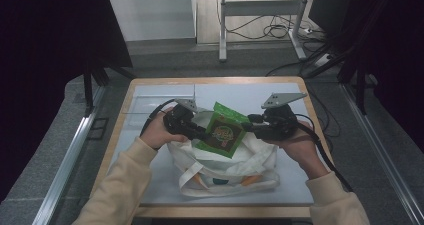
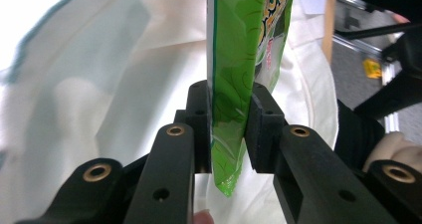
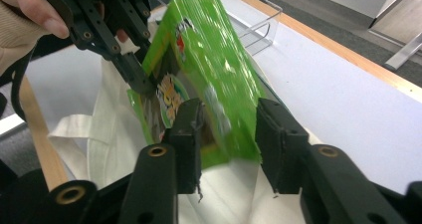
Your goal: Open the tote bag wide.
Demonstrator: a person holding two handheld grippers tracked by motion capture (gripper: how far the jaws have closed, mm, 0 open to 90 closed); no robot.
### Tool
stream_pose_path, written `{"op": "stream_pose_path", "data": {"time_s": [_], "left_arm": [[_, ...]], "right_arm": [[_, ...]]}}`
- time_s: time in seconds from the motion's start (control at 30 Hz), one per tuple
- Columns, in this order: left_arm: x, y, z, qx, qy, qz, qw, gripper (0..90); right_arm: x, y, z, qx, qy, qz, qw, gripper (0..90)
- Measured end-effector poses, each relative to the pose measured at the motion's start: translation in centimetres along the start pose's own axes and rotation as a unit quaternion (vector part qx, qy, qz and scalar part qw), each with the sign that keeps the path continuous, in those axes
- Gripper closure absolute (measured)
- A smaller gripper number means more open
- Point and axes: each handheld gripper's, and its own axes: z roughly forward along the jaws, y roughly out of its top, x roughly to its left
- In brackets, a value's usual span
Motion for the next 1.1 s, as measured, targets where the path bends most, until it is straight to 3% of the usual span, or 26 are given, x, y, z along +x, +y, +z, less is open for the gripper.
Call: {"op": "stream_pose_path", "data": {"time_s": [0.07, 0.17, 0.3, 0.47, 0.7, 0.93, 1.1], "left_arm": [[-0.3, -0.3, -0.5, -0.012, 0.007, -0.014, 0.9998, 75.2], [-0.5, -0.8, -1.2, -0.016, 0.024, -0.016, 0.9995, 75.2], [-0.9, -1.4, -1.6, -0.031, 0.039, -0.034, 0.9982, 75.2], [-1.2, -2.0, -2.0, -0.044, 0.05, -0.037, 0.9971, 75.1], [-1.7, -2.7, -2.5, -0.068, 0.063, -0.044, 0.9947, 75.1], [-1.7, -3.5, -2.6, -0.076, 0.062, -0.052, 0.9938, 75.1], [-1.7, -4.0, -2.9, -0.089, 0.061, -0.058, 0.9924, 75.1]], "right_arm": [[0.0, -0.3, -0.1, 0.0, 0.001, 0.004, 1.0, 55.2], [-0.1, -0.9, 0.0, 0.002, -0.003, 0.013, 0.9999, 51.8], [-0.3, -1.9, 0.3, 0.002, -0.004, 0.027, 0.9996, 48.3], [-0.3, -2.9, 0.8, 0.009, 0.001, 0.037, 0.9993, 45.5], [0.2, -3.9, 1.1, 0.012, 0.001, 0.043, 0.999, 42.8], [0.4, -4.8, 1.6, 0.016, 0.003, 0.05, 0.9986, 40.7], [1.0, -5.0, 1.8, 0.016, 0.001, 0.041, 0.999, 40.3]]}}
